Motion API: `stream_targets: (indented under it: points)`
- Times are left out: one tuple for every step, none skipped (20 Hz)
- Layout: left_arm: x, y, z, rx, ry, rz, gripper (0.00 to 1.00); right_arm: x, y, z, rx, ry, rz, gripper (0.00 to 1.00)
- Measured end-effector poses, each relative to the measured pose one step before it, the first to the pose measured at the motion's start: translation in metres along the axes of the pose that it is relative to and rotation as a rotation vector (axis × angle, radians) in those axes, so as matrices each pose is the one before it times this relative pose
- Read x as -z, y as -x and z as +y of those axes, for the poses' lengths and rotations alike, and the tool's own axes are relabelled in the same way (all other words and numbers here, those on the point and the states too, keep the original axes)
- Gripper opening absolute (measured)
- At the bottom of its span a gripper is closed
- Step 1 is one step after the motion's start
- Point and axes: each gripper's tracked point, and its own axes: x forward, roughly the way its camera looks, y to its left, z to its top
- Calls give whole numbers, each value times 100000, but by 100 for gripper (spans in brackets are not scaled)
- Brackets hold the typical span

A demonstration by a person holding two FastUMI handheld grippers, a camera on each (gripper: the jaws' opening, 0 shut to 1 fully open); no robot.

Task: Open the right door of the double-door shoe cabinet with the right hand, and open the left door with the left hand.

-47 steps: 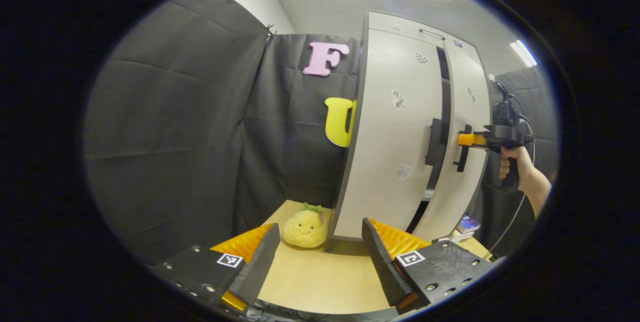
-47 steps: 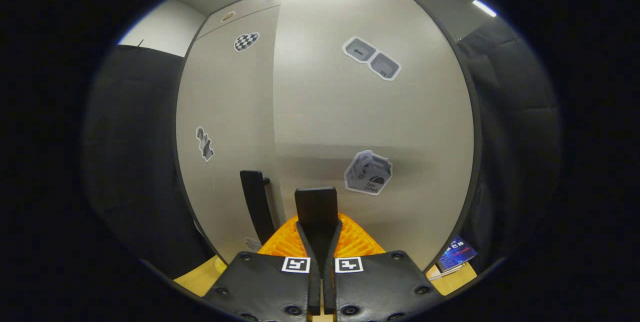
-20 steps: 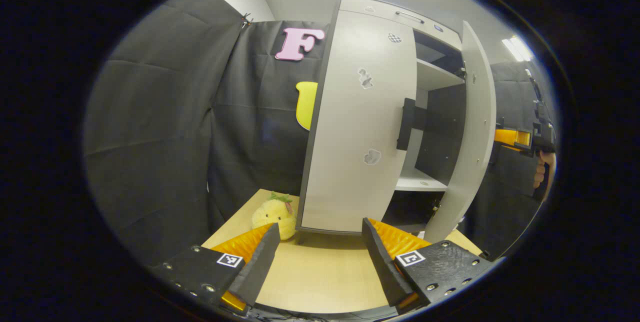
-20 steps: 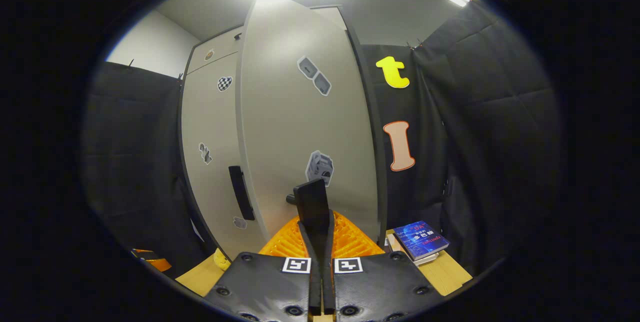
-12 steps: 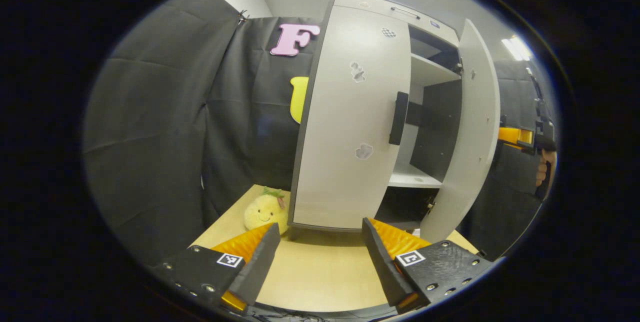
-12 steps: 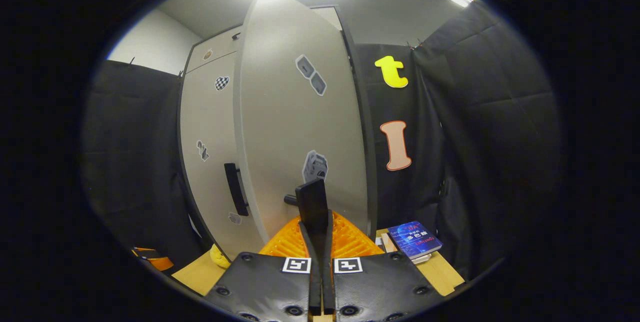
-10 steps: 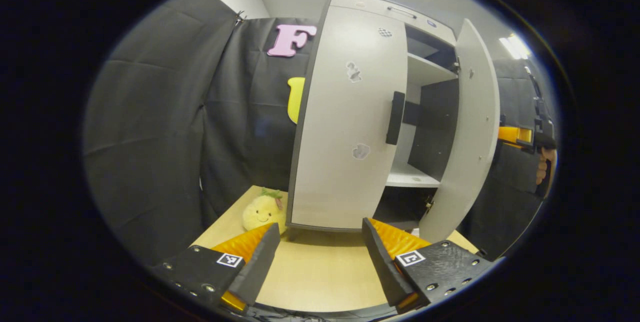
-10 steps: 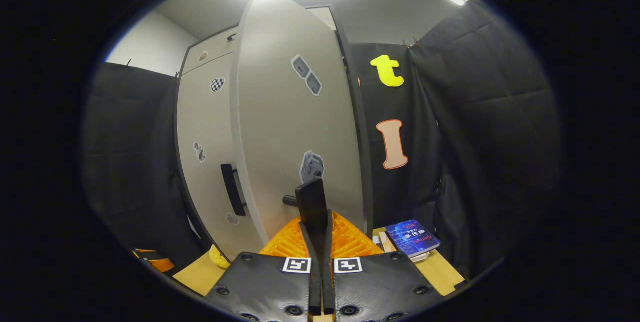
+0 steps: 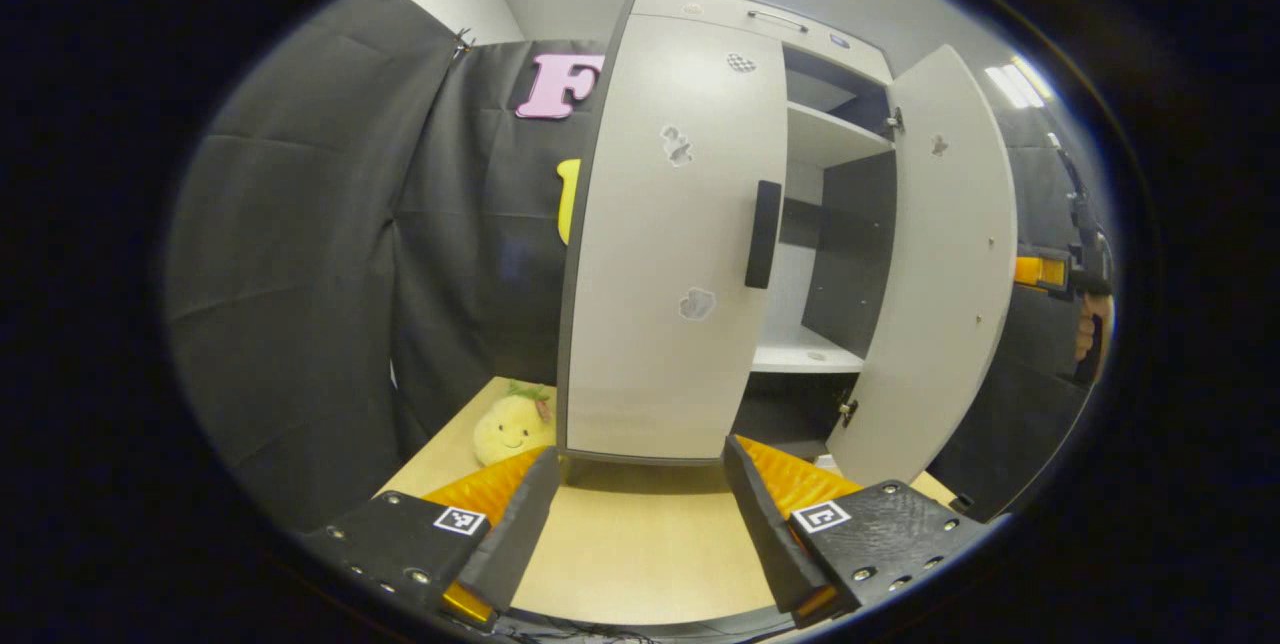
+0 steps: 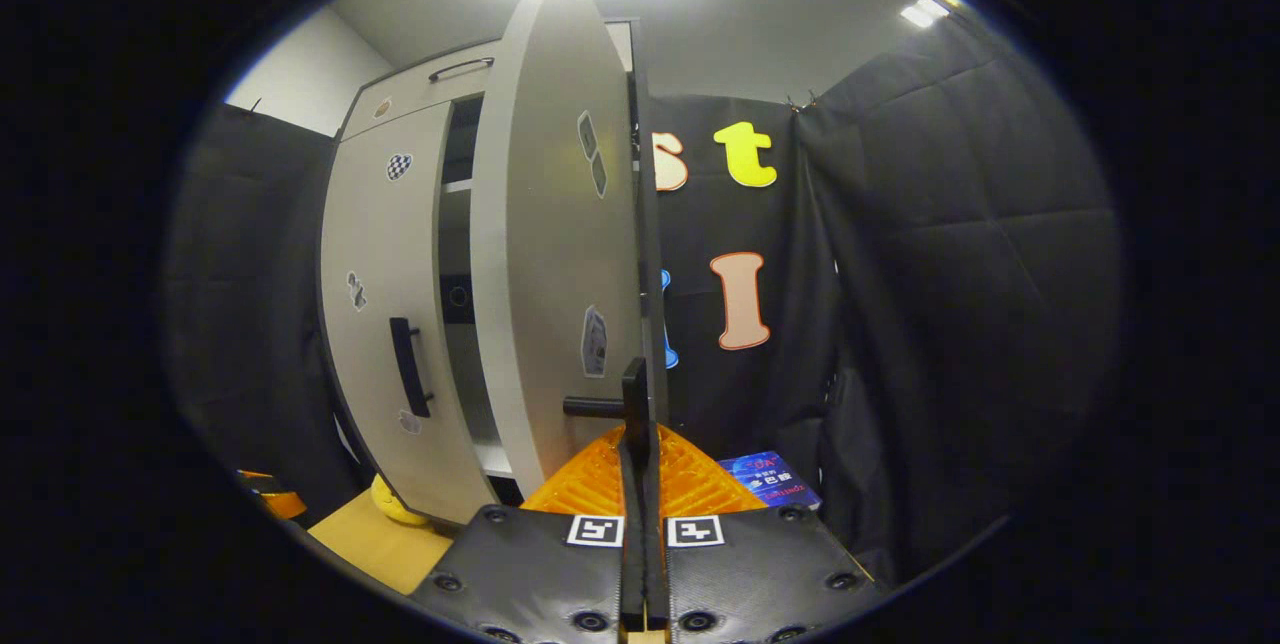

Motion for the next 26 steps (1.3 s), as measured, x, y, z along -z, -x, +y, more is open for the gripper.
stream_targets:
  points:
    - [-291,-1,-146,769,829,-520,94,-110,-191,-391,609,114,-1056,2]
    - [-227,-41,-12,700,643,-575,94,-251,-149,-367,1343,-1168,-1411,2]
    - [-220,-32,-101,345,322,-379,95,-109,-206,-154,198,-2106,-877,1]
    - [34,-23,113,227,108,-163,95,142,170,1309,-3825,-3919,325,2]
    - [12,-150,46,207,103,413,95,41,-93,918,-913,-2690,-217,2]
    - [245,-233,-12,232,614,578,95,116,-128,-95,430,28,-931,0]
    - [35,-93,-151,574,1346,346,95,-164,-200,-54,323,428,-472,2]
    - [160,134,-53,912,1437,59,94,-165,121,-777,973,323,-257,2]
    - [-171,58,-114,664,953,-20,94,22,59,-170,593,489,459,2]
    - [-116,37,7,340,214,-266,94,178,127,80,203,549,454,2]
    - [-136,-64,46,133,-418,-356,94,2,125,-124,760,370,113,2]
    - [-22,-19,79,60,-575,-230,95,-45,55,-262,1248,290,-414,2]
    - [-126,-57,47,211,-336,-126,95,-52,97,-103,578,-568,-493,2]
    - [-3,-139,-12,498,23,-76,95,6,68,122,159,-1683,-413,1]
    - [30,-200,-66,760,297,58,95,-21,126,120,277,-1911,-152,2]
    - [91,-230,-53,1088,280,41,95,227,288,172,666,-956,265,2]
    - [42,-397,213,1534,-50,162,95,33,411,-223,1659,-40,-349,2]
    - [-46,-590,337,1267,-543,493,94,-93,343,-579,2487,738,-711,2]
    - [-135,-540,179,1212,-719,469,94,-5,237,-545,2221,705,16,2]
    - [-108,-706,-65,1535,-811,220,95,-30,-144,-485,2569,532,203,2]
    - [-167,-432,-200,1889,-704,-60,95,-150,191,-582,3206,525,-266,0]
    - [-443,-500,-179,2184,-737,-543,95,-74,329,-508,3360,601,-584,1]
    - [-479,-310,-154,1867,-1040,-1317,95,-294,157,-486,2892,461,-729,2]
    - [-720,-377,-79,1630,-1231,-1646,95,-166,-55,-456,3089,272,-592,2]
    - [-589,-545,-93,1452,-1210,-1765,95,-198,118,-501,2749,210,-276,0]
    - [-557,-519,-87,1460,-995,-1831,95,-109,306,-413,2239,698,-580,2]
